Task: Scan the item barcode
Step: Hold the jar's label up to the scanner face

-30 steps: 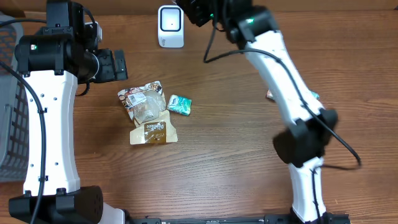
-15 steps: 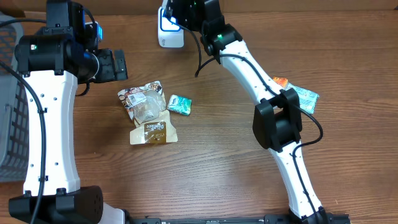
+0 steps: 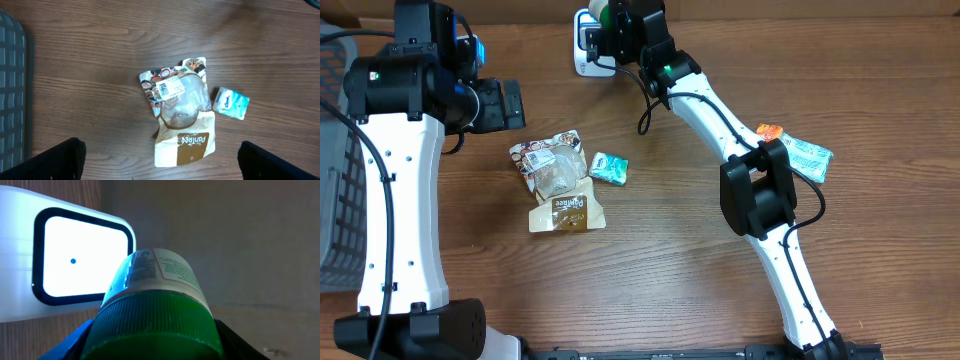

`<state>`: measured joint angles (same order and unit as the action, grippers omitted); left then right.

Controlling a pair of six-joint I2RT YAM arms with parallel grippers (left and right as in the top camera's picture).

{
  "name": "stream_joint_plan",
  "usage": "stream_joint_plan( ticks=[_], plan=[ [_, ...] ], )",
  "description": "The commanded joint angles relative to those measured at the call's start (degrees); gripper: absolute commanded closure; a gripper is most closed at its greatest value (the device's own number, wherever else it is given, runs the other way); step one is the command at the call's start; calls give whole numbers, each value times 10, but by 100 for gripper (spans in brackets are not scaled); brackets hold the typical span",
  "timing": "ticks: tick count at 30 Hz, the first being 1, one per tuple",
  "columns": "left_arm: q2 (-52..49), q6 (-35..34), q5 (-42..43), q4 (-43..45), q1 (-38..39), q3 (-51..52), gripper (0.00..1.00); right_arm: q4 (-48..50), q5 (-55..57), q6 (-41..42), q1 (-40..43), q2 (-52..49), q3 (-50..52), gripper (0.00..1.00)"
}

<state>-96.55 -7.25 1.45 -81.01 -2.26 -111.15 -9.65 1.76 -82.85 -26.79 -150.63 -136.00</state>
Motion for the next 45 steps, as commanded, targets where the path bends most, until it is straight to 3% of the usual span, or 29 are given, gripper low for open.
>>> stream_joint_plan(
  ticks=[1,14,20,37,41,45],
  plan=[
    [-2,10,-2,0,0,-8,0,14,3,-17,-3,9,-12,57],
    [-2,10,-2,0,0,-8,0,45,-3,-17,-3,9,-12,57],
    [-2,10,-2,0,0,-8,0,49,-3,-74,-7,9,-12,57],
    [-2,10,-2,0,0,-8,0,49,-21,-76,-16,9,-12,57],
    [-2,10,-2,0,0,-8,1,49,-41,-32,-17,14,-12,61],
    [-2,10,-2,0,0,-8,1,49,-46,108,-17,41,-12,62]
  ],
)
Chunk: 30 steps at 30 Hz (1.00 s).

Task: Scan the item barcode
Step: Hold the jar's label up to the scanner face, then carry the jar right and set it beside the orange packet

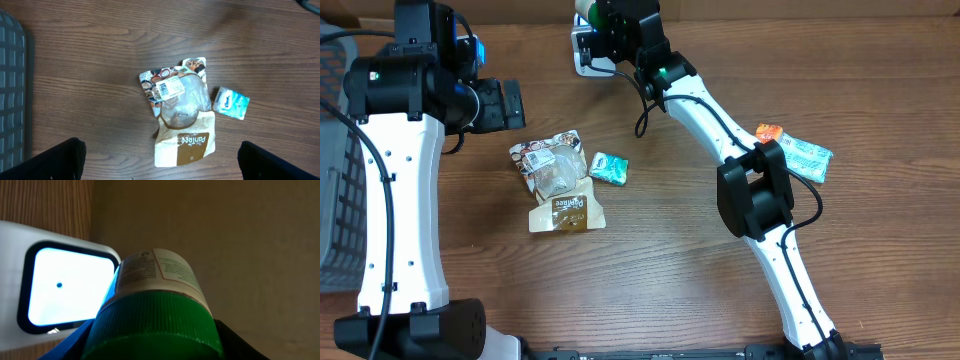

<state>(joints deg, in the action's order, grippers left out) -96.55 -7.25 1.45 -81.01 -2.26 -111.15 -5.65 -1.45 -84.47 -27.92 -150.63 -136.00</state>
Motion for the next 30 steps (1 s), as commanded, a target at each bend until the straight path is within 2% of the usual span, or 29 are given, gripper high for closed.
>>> stream_joint_plan(
  ticks=[1,4,8,16,20,25,30],
  plan=[
    [-2,10,-2,0,0,-8,1,9,-13,162,-4,50,-12,62],
    [-2,10,-2,0,0,-8,1,-4,-6,280,0,85,-12,59],
    [-2,10,-2,0,0,-8,0,-82,10,398,0,146,-13,56],
    [-2,10,-2,0,0,-8,0,-381,10,602,4,296,-13,56],
    [-2,10,-2,0,0,-8,0,-532,9,681,11,349,-13,56],
    [-2,10,-2,0,0,-8,0,-694,2,754,30,365,-13,57],
    [-2,10,-2,0,0,-8,0,-819,-53,774,49,340,-3,61]
  ],
)
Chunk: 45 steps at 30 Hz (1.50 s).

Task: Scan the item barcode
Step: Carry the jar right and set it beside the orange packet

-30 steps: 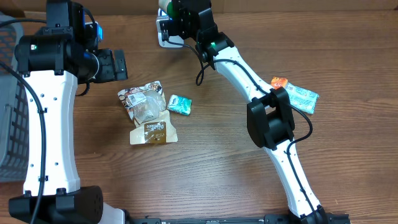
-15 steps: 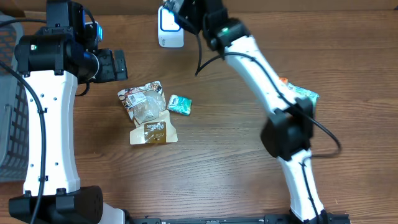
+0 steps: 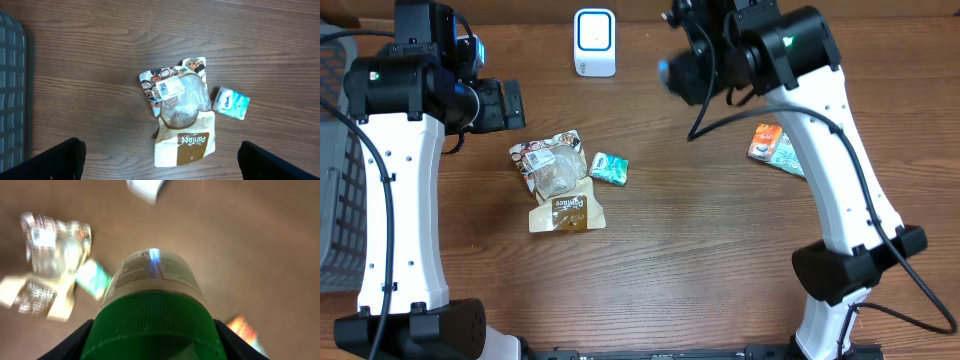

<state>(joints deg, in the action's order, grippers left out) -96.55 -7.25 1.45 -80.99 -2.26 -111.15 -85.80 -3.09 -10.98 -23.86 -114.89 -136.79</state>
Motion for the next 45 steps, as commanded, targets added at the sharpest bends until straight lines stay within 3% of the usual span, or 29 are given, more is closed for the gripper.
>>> stream_joint_plan(
  ticks=[1,7,14,20,31,45],
  plan=[
    [-2,10,-2,0,0,-8,0,-33,-37,39,8,-24,10,61],
    [-2,10,-2,0,0,-8,1,-54,-34,39,11,-54,94,60],
    [-2,10,-2,0,0,-8,0,29,17,40,32,-54,271,59],
    [-2,10,-2,0,0,-8,1,98,72,39,62,-54,358,59],
    [-2,10,-2,0,0,-8,1,189,84,40,133,-55,393,57],
    [-2,10,-2,0,0,-8,1,198,84,40,183,-55,393,47]
  ],
)
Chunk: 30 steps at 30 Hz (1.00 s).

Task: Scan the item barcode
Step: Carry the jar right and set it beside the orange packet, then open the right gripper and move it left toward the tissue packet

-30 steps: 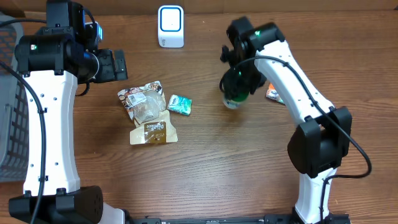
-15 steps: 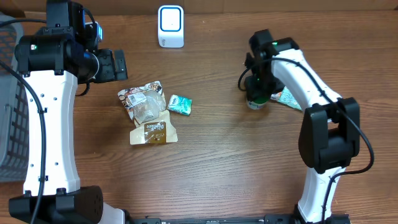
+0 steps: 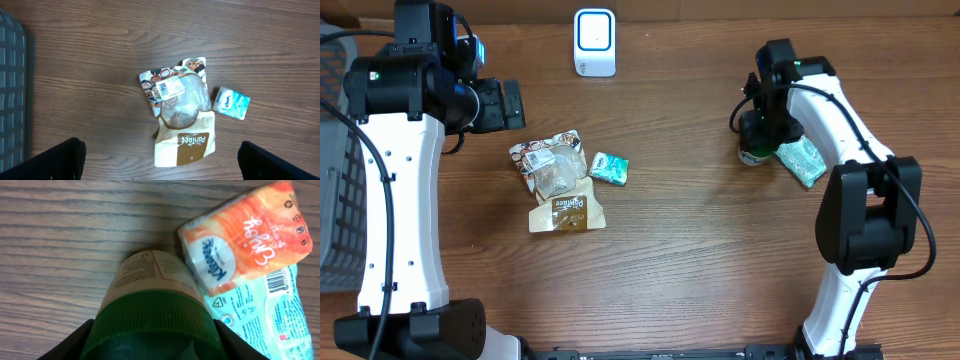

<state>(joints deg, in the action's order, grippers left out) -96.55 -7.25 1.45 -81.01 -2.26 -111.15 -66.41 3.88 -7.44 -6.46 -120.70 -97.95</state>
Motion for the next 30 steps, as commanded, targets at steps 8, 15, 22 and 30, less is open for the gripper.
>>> stream_joint_plan(
  ticks=[8,15,22,30],
  plan=[
    [-2,10,-2,0,0,-8,1,2,14,4,9,3,3,0],
    [-2,10,-2,0,0,-8,1,-74,7,4,9,6,-87,0],
    [-2,10,-2,0,0,-8,1,-199,-143,89,-11,6,-271,0],
    [-2,10,-2,0,0,-8,1,-141,-374,96,-47,2,-248,1]
  ],
)
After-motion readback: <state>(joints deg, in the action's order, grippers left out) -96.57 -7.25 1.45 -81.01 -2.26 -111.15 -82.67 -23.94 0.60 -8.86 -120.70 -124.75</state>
